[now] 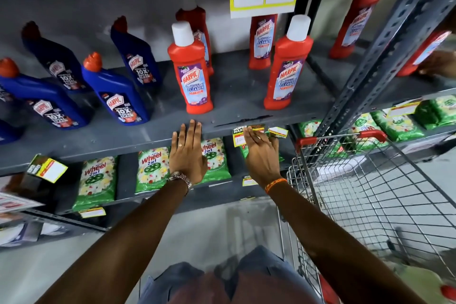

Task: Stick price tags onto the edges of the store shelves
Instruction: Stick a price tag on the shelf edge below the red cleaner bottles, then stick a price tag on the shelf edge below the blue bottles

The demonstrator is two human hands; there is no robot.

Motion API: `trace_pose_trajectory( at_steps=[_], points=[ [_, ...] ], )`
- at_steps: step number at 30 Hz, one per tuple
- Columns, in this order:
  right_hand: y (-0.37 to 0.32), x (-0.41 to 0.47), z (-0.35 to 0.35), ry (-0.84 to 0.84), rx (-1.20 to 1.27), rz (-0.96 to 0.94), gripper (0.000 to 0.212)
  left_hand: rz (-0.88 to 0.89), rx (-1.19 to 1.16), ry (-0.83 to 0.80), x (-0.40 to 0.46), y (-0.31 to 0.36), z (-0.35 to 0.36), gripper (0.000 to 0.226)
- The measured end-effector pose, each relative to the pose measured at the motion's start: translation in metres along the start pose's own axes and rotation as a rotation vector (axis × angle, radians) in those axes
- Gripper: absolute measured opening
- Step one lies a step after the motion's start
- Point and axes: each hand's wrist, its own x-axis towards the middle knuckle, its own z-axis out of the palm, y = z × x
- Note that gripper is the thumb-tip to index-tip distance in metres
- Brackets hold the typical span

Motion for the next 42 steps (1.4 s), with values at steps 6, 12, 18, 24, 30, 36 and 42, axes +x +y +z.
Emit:
trace_pose_trajectory(
  at_steps=[6,12,18,24,30,36,42],
  points=[
    [0.013,-0.011,-0.031,0.042,0.018,0.026,0.072,0.013,0.009,-0.014,0.004,-0.003,-0.007,0.098],
    [0.01,-0.006,-0.037,-0.008,0.049,-0.029,0.065,-0.038,0.021,-0.018,-0.002,-0.017,-0.02,0.096],
    [-0.04,0.014,-0.04,-0.075,0.046,-0.165,0.071,-0.123,0.002,0.034,-0.025,-0.051,-0.031,0.09],
    [-0.115,0.031,-0.019,-0.077,0.04,-0.265,0.06,-0.16,0.017,0.058,-0.053,-0.108,-0.044,0.089],
    [-0.23,0.032,0.004,-0.033,0.142,-0.309,0.05,-0.253,0.001,0.156,-0.095,-0.201,-0.059,0.091],
    [-0.337,0.036,0.034,-0.066,0.212,-0.374,0.045,-0.392,-0.068,0.285,-0.131,-0.29,-0.065,0.082],
    [-0.41,0.047,0.057,-0.084,0.198,-0.394,0.051,-0.596,-0.173,0.309,-0.148,-0.353,-0.067,0.087]
  ],
)
